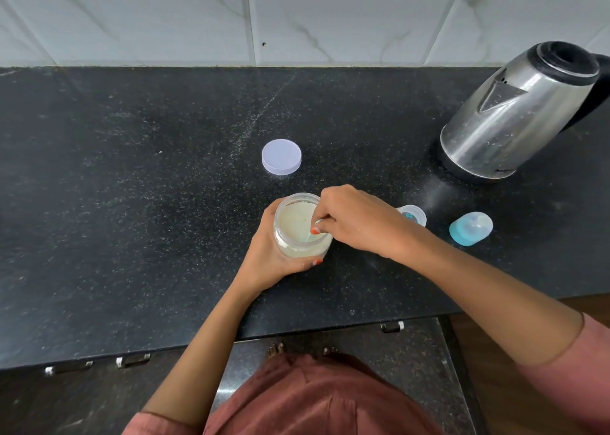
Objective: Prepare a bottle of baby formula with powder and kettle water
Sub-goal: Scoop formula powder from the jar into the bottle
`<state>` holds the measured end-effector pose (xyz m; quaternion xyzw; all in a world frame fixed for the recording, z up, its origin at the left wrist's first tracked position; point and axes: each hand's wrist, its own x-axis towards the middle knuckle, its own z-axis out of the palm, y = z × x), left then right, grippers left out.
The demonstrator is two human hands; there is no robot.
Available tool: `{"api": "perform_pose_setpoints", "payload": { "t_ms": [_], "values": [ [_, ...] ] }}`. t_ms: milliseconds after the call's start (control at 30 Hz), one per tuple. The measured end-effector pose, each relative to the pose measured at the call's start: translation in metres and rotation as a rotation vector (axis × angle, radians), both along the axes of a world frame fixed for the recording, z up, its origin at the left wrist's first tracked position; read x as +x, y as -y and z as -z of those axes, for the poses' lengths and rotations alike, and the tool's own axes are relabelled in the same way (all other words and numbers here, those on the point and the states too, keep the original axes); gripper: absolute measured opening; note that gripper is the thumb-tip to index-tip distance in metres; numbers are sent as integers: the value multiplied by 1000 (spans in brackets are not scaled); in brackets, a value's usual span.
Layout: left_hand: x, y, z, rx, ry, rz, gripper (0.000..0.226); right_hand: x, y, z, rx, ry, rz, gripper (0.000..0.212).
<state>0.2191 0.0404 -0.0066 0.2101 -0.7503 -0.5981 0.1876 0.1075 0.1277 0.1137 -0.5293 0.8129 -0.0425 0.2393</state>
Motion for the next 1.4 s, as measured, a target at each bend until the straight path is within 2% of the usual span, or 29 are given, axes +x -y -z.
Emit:
{"api": "perform_pose_setpoints", "payload": {
  "t_ms": [200, 333, 500, 733, 967, 1267, 1400],
  "values": [
    [0, 0, 1, 7, -5, -3, 88, -5, 3, 2, -5, 73, 18, 17],
    [0, 0, 2, -3, -14, 4, 88, -9, 4, 4, -100, 220, 99, 15],
    [0, 1, 2, -2, -14, 10, 89, -11, 1, 4, -209, 298, 182, 14],
    [0, 1, 3, -1, -22, 11, 89, -12, -2, 5, -177, 309, 98, 15],
    [0, 1, 2, 6, -25, 12, 88, -10, 0, 10, -247, 374, 206, 12],
    [0, 0, 1, 7, -28, 9, 86, -10, -3, 5, -193, 374, 149, 13],
    [0, 0, 1, 10, -28, 10, 86, -8, -2, 8, -242, 403, 177, 13]
  ]
}}
